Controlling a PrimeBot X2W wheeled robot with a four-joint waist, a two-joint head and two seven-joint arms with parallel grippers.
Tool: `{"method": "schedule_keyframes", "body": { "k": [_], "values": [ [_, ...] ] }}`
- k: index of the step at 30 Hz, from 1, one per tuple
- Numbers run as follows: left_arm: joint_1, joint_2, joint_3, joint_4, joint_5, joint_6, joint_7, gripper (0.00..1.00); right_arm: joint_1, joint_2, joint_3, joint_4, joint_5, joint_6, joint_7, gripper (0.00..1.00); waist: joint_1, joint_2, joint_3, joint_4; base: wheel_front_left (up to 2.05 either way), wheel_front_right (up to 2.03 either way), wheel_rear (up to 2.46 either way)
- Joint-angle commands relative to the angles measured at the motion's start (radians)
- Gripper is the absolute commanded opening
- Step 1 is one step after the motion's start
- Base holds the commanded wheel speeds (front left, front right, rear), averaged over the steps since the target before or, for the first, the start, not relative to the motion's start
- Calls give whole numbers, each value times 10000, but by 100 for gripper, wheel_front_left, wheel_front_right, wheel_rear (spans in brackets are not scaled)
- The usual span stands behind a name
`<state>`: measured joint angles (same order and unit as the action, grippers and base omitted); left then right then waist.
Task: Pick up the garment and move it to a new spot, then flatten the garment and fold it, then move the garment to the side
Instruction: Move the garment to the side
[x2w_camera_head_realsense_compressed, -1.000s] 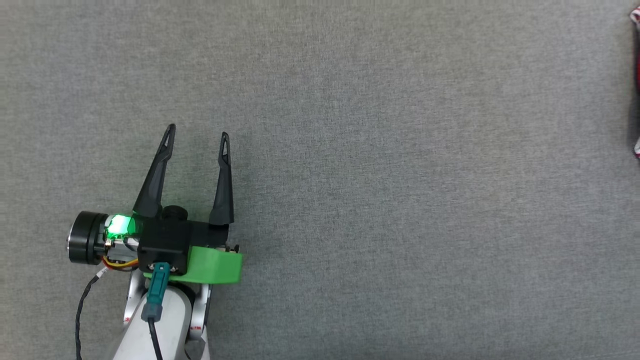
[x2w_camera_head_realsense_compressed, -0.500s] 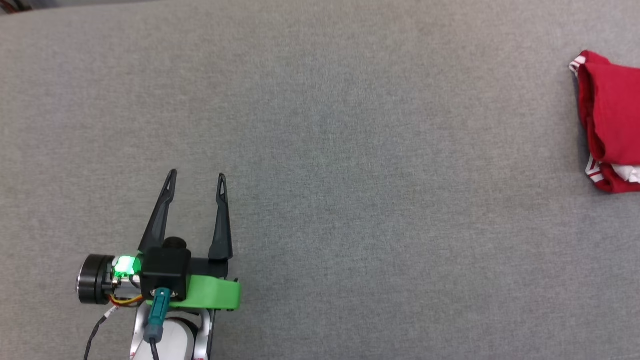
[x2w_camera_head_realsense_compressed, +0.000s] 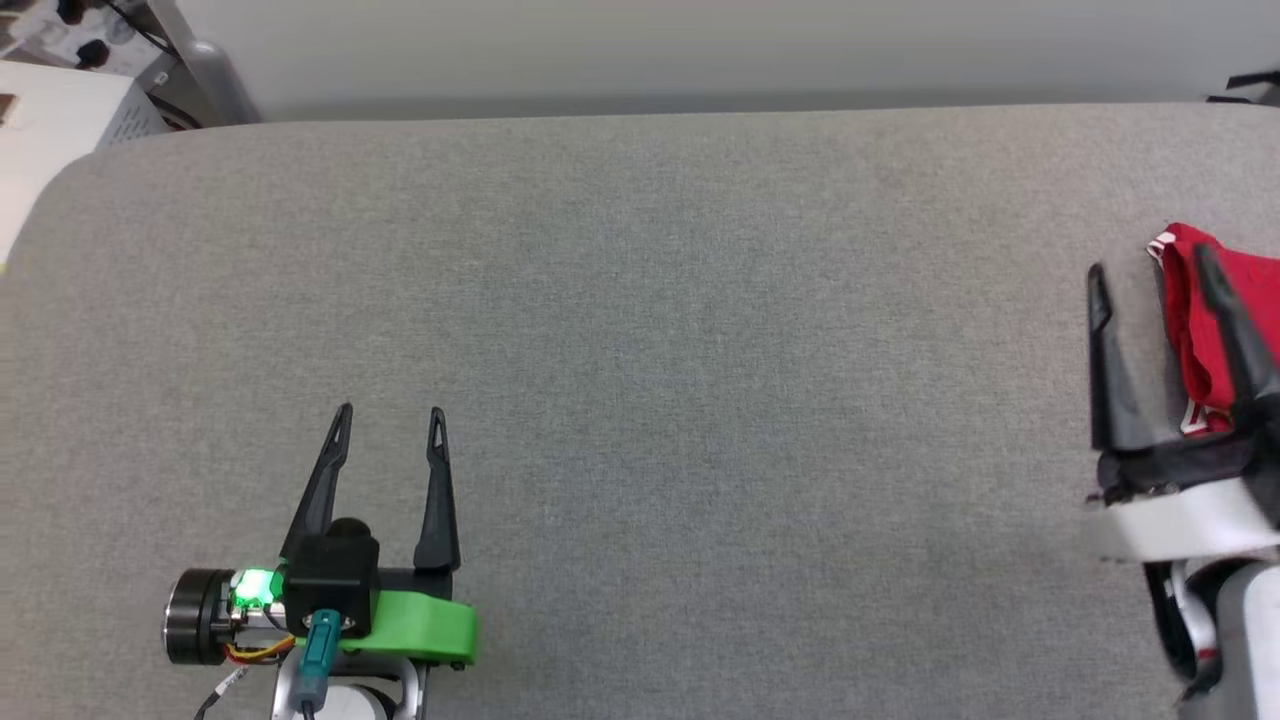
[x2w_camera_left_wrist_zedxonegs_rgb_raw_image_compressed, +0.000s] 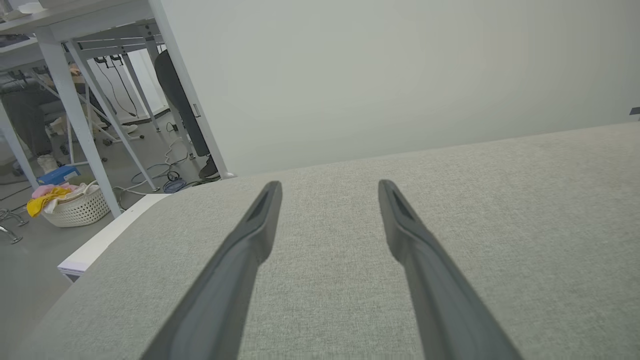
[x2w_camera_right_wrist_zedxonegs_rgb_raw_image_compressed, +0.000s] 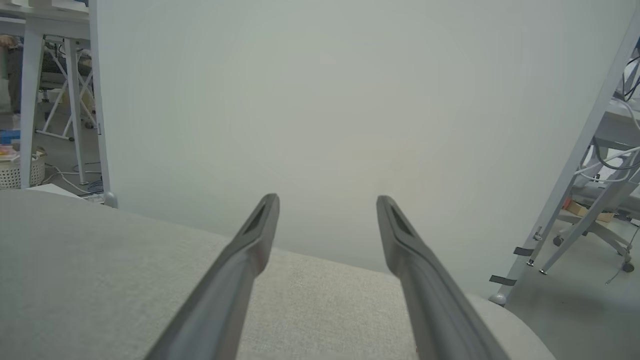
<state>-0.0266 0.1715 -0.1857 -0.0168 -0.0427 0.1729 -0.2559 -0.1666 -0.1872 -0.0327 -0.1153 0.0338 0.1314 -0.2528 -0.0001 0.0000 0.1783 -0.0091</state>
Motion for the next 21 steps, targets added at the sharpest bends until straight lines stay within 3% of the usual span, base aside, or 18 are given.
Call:
{"method": "schedule_keyframes", "body": {
  "k": [1,10,21],
  "values": [
    [174,-53,56,40,-31,-43,-59,100,371,166,84,-51,26,-7,-85,100,1,0,-408,317,0,0,0],
    [589,-226,101,224,-60,-238,-59,100,2078,976,102,195,426,-7,-88,100,1,0,-972,539,0,0,0],
    [1079,-332,245,305,-95,-572,-59,100,3122,1198,108,167,633,-7,-89,100,1,0,-1366,574,0,0,0]
  ]
}}
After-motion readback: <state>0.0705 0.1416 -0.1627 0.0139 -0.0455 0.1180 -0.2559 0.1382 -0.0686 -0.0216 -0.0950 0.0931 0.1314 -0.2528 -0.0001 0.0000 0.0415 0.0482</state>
